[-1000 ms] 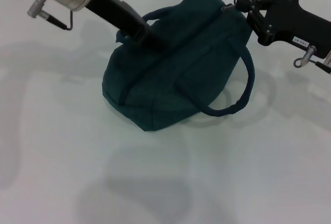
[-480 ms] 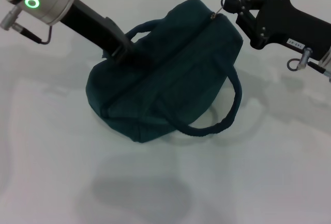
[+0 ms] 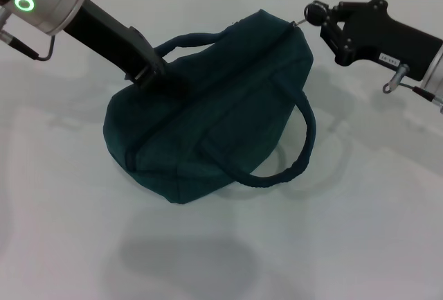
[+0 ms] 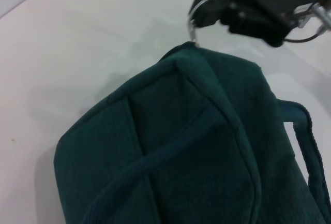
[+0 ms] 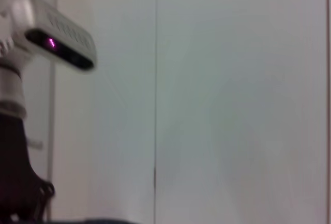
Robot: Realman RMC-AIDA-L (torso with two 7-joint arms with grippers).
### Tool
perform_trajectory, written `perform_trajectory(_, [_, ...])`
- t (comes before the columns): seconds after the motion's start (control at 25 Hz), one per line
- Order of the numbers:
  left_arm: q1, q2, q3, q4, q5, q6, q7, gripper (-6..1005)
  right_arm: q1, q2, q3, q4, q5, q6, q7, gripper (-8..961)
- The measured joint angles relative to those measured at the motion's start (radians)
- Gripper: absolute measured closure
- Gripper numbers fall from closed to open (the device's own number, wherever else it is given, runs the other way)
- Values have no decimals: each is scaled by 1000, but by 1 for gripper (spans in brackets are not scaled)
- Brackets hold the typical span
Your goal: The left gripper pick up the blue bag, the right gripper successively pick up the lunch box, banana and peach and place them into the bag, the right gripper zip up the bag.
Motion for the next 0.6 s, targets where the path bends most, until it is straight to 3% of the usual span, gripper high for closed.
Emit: perform_trajectory(0.6, [-9, 9, 0, -12, 1, 0, 11, 955, 52, 2, -65, 52, -1, 190, -21, 869])
